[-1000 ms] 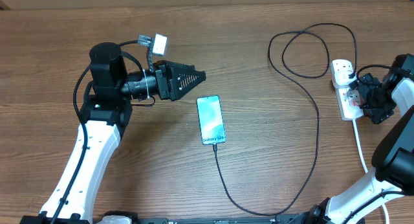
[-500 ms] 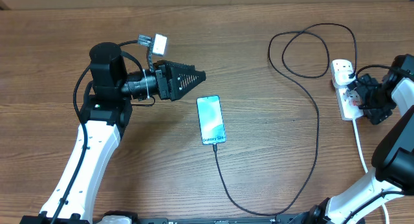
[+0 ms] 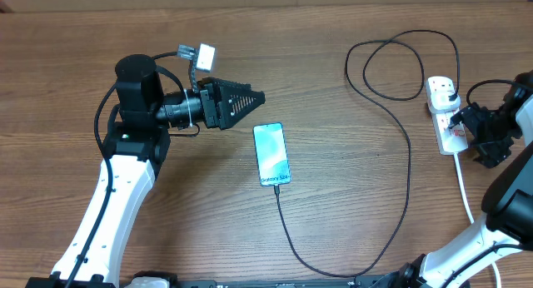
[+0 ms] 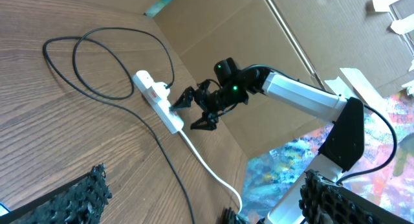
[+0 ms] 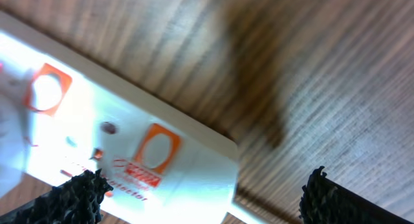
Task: Plug charger to phone and switch on socket
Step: 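Press down the power strip's orange switch with the right gripper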
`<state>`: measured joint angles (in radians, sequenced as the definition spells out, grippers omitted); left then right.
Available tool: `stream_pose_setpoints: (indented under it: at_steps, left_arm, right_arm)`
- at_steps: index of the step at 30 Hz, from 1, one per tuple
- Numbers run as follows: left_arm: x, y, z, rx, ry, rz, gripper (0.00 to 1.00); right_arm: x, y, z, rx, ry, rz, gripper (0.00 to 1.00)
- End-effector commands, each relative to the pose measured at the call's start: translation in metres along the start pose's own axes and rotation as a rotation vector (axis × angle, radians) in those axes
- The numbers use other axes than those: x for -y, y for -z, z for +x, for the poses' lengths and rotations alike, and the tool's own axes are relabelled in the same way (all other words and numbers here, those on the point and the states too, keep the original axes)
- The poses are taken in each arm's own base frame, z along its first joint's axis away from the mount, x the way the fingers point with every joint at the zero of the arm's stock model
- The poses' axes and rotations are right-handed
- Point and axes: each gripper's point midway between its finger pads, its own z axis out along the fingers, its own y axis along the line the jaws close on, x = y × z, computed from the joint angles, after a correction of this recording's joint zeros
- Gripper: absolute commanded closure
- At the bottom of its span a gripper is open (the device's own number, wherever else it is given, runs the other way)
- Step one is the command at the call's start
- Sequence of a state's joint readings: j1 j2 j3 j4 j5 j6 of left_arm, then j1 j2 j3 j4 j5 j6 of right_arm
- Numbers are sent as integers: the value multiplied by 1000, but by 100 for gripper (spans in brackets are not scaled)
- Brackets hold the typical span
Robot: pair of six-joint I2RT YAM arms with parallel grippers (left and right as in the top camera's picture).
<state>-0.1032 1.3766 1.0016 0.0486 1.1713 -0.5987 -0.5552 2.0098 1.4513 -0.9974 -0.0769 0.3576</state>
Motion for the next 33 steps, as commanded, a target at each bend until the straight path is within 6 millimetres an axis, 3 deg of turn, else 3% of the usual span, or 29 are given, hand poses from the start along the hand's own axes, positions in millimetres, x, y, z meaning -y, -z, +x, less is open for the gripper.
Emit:
stream_pose_setpoints:
  at_steps: [1,7,22,33]
  left_arm:
    - [15,2,-7,7,-59,21,0]
    - [15,2,-7,7,-59,21,0]
    - [15,2,-8,7,-59,21,0]
    - [15,2,-7,7,-59,21,0]
  right_arm:
    - [-21,4,-3,6,114,-71,0]
    - [-39,3,1,18,250,-89,0]
    - [-45,4,-19,115,271,-69,0]
    - [-46,4,-19,119,271,-71,0]
